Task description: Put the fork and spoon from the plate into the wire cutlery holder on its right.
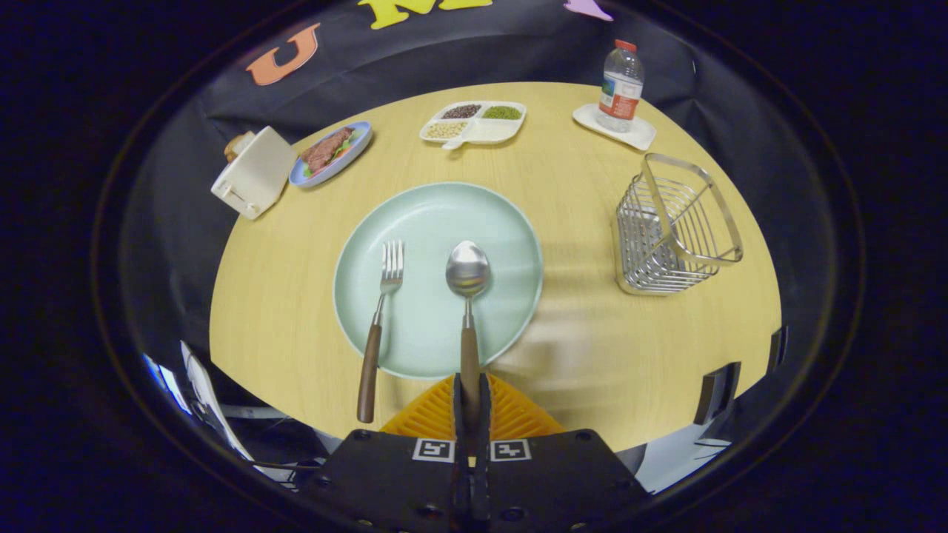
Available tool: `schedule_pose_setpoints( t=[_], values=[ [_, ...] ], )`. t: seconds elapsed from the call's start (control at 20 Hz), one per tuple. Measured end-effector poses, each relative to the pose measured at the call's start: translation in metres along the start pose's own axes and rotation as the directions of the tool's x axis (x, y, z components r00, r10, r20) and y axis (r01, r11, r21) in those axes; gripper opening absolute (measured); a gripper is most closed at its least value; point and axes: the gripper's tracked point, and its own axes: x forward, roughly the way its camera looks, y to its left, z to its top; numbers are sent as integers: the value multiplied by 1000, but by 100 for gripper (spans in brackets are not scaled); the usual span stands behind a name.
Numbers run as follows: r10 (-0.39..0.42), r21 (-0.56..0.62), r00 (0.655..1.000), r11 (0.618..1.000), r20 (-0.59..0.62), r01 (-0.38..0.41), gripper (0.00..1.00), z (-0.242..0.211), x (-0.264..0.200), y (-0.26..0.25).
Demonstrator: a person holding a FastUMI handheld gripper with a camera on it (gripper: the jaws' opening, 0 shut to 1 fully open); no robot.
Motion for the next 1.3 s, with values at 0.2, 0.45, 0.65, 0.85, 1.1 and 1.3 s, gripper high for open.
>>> schedule_pose_setpoints(
  t=[0.2,0.45,0.65,0.85,1.1,1.3],
  values=[
    [10,3,1000,1000,15,-10,3,1,-6,0],
    [24,7,999,1000,27,-24,3,2,-10,-1],
    [33,15,999,999,31,-34,3,2,-12,-1],
    [48,16,998,999,40,-49,3,5,-18,-2],
    [78,22,995,997,59,-79,3,11,-34,-4],
    [103,42,992,993,68,-106,3,15,-48,-10]
  ],
)
